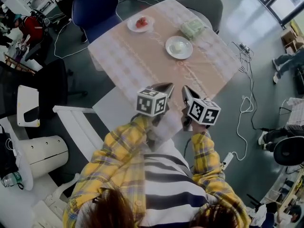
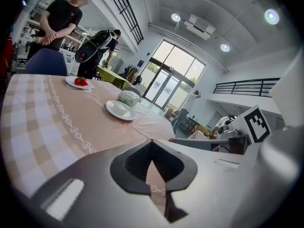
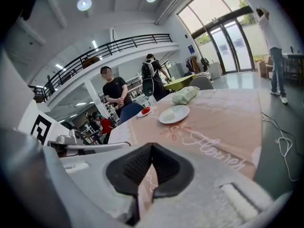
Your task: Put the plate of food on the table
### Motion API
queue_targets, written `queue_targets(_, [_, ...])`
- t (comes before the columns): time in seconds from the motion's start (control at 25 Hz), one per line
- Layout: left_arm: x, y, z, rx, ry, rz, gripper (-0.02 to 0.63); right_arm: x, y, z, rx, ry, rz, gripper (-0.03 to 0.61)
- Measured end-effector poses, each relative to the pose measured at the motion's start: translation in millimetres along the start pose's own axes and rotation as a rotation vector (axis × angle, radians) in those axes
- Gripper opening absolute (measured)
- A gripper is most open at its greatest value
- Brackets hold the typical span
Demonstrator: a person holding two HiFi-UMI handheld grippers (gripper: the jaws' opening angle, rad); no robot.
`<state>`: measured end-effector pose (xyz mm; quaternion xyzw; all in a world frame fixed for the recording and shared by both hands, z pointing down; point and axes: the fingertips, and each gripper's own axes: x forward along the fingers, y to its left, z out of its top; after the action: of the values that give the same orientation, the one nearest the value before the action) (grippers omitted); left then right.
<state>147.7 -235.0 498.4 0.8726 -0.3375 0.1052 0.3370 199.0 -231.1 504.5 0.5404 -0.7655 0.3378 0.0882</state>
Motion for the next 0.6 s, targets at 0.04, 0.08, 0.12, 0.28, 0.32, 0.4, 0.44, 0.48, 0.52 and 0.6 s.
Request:
queue_targets(0.04, [-3.9,-2.9,-2.7,0.000,0.002,-0.008,0.003,-3.8,2.4,-2.7,-0.002,-0.004,-0.003,-0.002])
queue_targets(0.08, [-7.8,-5.6,-5.4,0.002,0.004,-0.014,0.003,-7.5,4.4,-5.3,-0.004,-0.008,-0.005,-0.002])
queue_targets(0.12, [-11.9,-7.7,-7.7,0.007,0.005,-0.019,0.003,-11.1,6.4,-7.7,-0.006,-0.012,-0.007,-0.002])
queue_targets(0.28, [-29.0,-12.2,-15.2,0.022,0.003,-0.027,0.003,-25.6,18.5,-17.7,-0.005,-0.039,-0.011,-0.002])
queue_targets(0.32, [-33.0,-13.5,-17.7,0.021,0.003,-0.029,0.003,-29.5,21.4,-21.0,-0.006,-0.043,-0.012,-0.002])
queue_targets(0.4, [-40.2,-16.9,-23.2,0.023,0.002,-0.034,0.003,-36.8,25.9,-27.3,-0.005,-0.050,-0.016,-0.002])
queue_targets(0.44, [-43.3,-19.0,-26.2,0.028,0.002,-0.038,0.003,-40.3,27.5,-30.3,-0.002,-0.056,-0.020,-0.002])
queue_targets(0.48, [-46.2,-21.2,-29.4,0.034,0.004,-0.042,0.003,-43.9,28.8,-33.3,0.001,-0.063,-0.025,-0.002])
queue_targets(0.52, [-49.0,-23.1,-32.8,0.039,0.006,-0.046,0.003,-47.4,30.0,-36.7,0.003,-0.070,-0.031,-0.002])
queue_targets(0.6, [-54.9,-26.4,-39.7,0.043,0.012,-0.056,0.003,-53.6,33.2,-44.7,0.006,-0.076,-0.040,-0.002])
